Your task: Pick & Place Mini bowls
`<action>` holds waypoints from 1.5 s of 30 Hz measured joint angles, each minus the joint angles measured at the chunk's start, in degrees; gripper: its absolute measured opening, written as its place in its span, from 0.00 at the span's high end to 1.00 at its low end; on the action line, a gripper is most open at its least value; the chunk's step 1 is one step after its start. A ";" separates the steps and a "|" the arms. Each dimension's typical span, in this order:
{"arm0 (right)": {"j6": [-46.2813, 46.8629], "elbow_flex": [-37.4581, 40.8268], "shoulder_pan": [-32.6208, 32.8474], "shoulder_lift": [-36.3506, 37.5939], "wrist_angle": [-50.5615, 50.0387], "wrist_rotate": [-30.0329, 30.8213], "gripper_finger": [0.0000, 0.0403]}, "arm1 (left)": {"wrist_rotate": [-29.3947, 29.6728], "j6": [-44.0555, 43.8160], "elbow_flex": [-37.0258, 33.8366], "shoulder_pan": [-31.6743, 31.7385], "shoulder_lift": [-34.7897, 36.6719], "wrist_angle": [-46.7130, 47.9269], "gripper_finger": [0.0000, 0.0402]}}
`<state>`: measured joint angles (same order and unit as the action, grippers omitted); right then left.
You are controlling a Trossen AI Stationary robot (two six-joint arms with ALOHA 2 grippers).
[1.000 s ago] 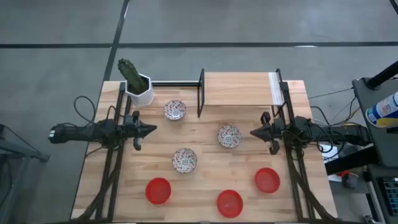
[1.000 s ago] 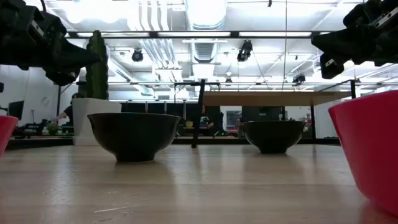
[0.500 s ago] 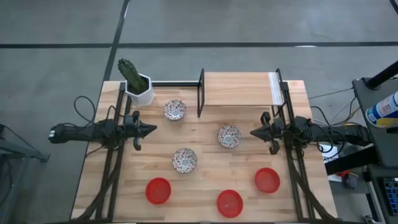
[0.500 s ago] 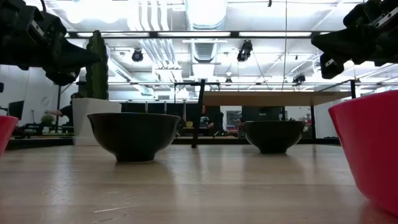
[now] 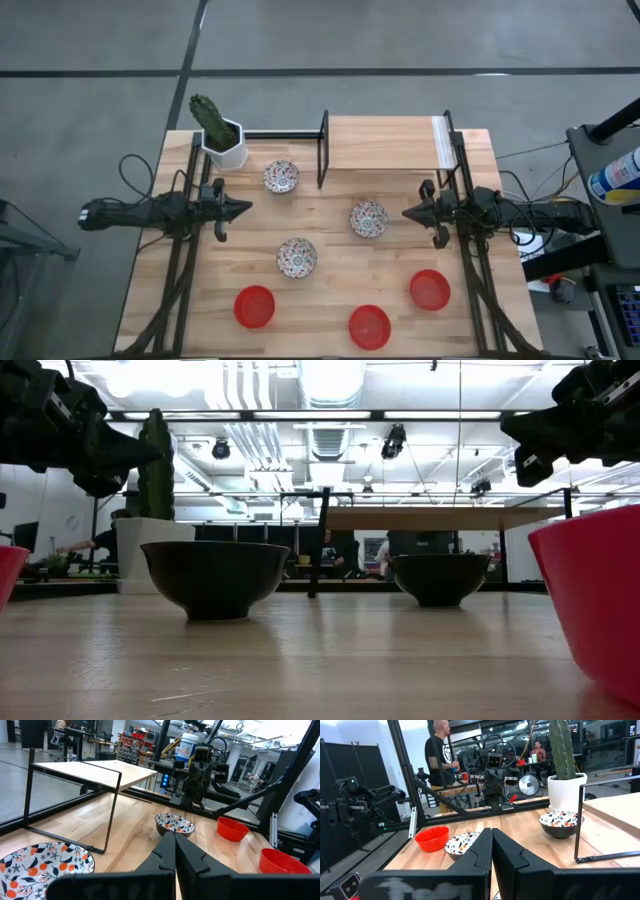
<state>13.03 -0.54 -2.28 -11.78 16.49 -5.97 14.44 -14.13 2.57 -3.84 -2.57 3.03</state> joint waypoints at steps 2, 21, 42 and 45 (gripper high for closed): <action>0.01 0.00 0.00 0.00 0.01 0.01 0.98 | -0.02 0.00 0.00 0.02 0.02 -0.02 1.00; 0.01 0.00 0.00 0.00 0.00 -0.01 0.98 | -0.02 0.00 -0.02 0.00 0.02 0.00 1.00; 42.09 -0.02 0.02 -0.01 4.79 4.34 0.98 | -0.02 0.00 -0.01 0.01 0.01 0.00 1.00; 48.38 -0.02 0.02 0.01 7.85 9.45 0.98 | -0.02 0.00 -0.02 0.02 0.02 -0.02 1.00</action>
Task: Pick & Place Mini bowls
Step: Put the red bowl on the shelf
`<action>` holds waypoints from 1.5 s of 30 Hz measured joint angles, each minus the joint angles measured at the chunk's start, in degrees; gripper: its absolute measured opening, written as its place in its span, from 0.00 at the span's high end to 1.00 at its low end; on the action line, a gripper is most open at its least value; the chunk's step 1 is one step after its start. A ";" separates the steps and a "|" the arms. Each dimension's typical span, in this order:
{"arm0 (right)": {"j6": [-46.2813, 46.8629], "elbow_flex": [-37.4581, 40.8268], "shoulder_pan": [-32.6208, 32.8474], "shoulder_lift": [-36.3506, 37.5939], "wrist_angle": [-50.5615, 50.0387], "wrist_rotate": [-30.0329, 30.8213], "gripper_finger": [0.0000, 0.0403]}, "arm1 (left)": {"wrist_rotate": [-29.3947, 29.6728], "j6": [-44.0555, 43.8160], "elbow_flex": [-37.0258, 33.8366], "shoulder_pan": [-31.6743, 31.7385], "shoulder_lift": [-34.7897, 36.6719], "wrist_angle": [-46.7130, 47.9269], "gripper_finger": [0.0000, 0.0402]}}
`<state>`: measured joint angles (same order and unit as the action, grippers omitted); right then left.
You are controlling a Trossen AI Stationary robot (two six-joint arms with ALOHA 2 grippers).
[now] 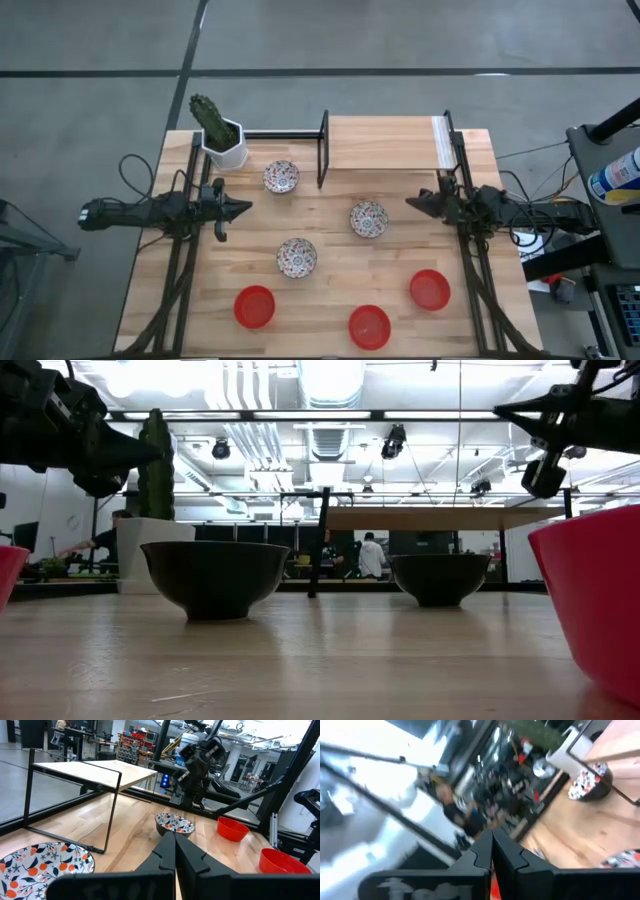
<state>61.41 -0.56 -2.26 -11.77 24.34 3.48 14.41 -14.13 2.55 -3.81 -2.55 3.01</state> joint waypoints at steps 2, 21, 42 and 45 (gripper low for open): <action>6.50 0.00 -0.06 0.00 2.56 1.60 0.98 | 0.02 0.00 0.02 -0.02 -0.02 0.00 1.00; 18.25 0.00 0.00 0.00 4.79 1.10 0.98 | 0.02 0.02 0.02 -0.01 -0.01 0.02 1.00; 11.14 -33.28 1.55 -16.42 -70.75 -24.34 0.98 | 0.00 0.00 0.00 0.00 -0.02 0.00 1.00; 7.82 -38.10 2.14 -21.52 -76.96 -24.58 0.98 | 0.00 0.02 0.01 -0.02 -0.02 0.00 1.00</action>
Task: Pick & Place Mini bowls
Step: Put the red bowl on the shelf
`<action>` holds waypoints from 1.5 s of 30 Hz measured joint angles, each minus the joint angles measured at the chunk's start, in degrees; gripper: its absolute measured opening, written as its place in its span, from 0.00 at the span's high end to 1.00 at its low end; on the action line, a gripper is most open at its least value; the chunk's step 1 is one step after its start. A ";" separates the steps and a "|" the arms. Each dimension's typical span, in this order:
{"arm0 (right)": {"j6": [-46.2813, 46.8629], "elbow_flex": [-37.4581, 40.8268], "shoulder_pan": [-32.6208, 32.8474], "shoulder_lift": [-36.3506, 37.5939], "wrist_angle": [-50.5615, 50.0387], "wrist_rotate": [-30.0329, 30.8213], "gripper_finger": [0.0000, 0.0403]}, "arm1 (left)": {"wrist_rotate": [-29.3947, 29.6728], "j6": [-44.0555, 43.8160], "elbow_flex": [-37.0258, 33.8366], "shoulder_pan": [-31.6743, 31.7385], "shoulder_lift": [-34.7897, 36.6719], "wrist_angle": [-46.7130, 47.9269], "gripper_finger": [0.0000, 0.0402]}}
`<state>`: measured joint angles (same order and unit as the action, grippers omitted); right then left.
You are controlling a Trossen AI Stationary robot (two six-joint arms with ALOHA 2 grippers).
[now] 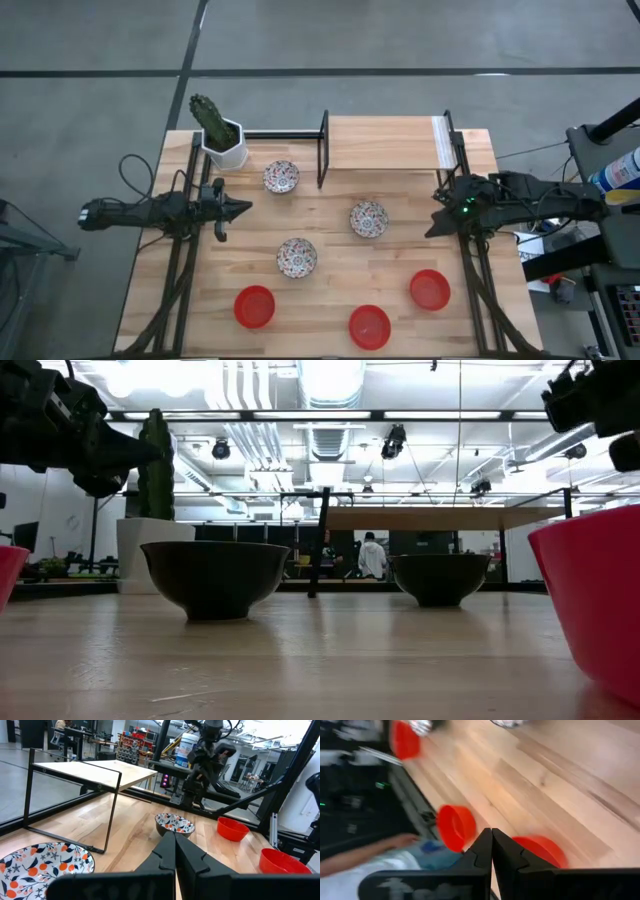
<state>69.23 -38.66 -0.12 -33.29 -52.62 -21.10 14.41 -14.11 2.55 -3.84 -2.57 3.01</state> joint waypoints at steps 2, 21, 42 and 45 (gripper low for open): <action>-2.93 -2.40 1.05 -3.70 -1.23 0.00 0.98 | 0.02 -0.01 0.00 0.01 0.00 0.02 1.00; -26.41 -18.21 24.66 -40.00 -10.12 2.96 0.65 | 0.00 -0.02 0.00 0.00 0.00 0.00 1.00; -26.12 -10.67 29.01 -45.74 -6.93 13.35 0.64 | 0.00 -0.01 0.02 0.02 0.00 0.00 1.00; -25.99 -9.52 29.03 -45.63 -4.84 13.35 0.65 | 0.01 -0.02 0.01 0.01 0.00 0.00 1.00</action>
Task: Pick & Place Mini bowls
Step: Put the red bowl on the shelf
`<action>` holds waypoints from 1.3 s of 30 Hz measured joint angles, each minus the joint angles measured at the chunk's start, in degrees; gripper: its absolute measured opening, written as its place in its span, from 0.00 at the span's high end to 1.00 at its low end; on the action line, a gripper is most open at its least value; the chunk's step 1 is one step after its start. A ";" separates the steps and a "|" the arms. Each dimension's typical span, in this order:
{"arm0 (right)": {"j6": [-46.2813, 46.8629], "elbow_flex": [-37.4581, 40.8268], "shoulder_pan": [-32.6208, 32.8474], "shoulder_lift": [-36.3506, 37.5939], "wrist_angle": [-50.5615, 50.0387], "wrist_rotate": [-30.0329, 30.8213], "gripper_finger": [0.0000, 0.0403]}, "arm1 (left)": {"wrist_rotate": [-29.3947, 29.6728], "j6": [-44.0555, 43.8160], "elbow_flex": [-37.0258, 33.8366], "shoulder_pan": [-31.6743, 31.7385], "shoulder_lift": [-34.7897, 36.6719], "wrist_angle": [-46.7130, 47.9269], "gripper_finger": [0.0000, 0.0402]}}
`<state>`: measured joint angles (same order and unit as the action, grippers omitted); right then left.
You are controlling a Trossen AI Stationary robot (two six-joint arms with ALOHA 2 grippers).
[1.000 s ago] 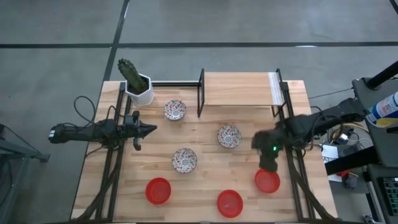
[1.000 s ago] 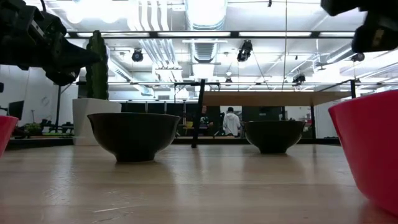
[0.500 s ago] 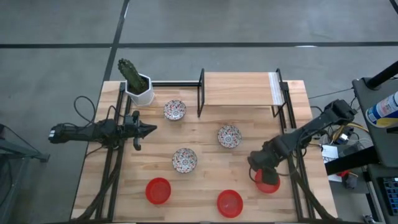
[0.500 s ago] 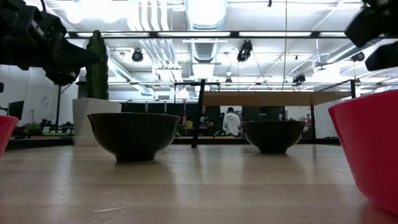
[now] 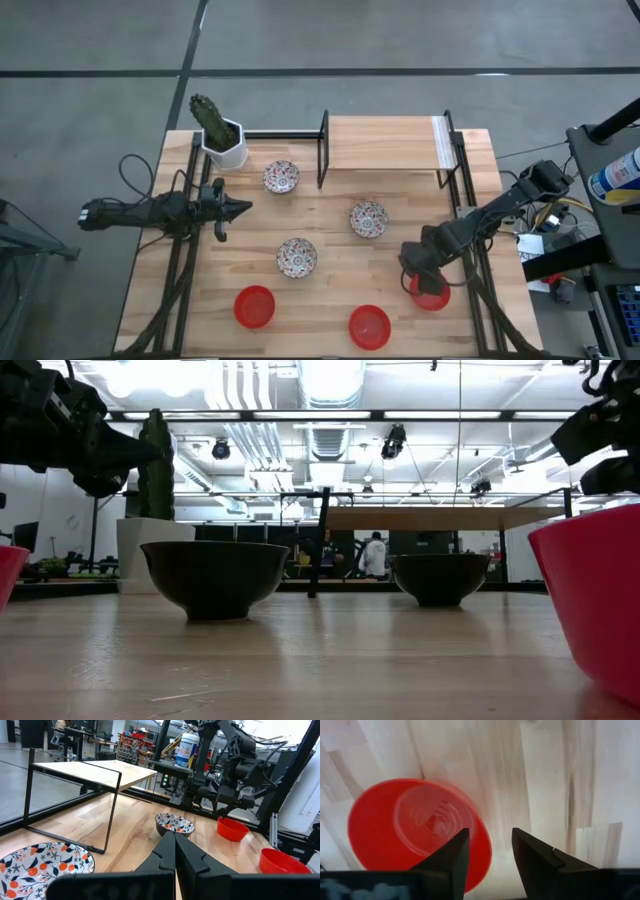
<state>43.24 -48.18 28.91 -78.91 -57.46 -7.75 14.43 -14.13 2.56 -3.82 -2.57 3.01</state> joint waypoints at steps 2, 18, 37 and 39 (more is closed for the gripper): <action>0.02 0.88 0.00 0.00 0.85 0.09 0.66 | 0.00 0.00 0.01 0.00 0.00 0.00 1.00; 0.63 7.95 -0.04 0.00 9.32 -0.18 0.66 | -0.01 0.01 0.00 0.00 0.00 0.00 1.00; 4.85 8.35 -0.09 0.09 10.49 -6.33 0.98 | -0.01 0.02 0.01 0.01 0.00 0.00 1.00; 5.54 8.35 -0.09 0.42 10.46 -6.89 0.98 | 0.01 0.00 0.01 -0.01 0.00 0.00 1.00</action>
<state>48.78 -39.83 28.82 -78.49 -47.00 -14.64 14.44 -14.13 2.57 -3.84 -2.57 3.01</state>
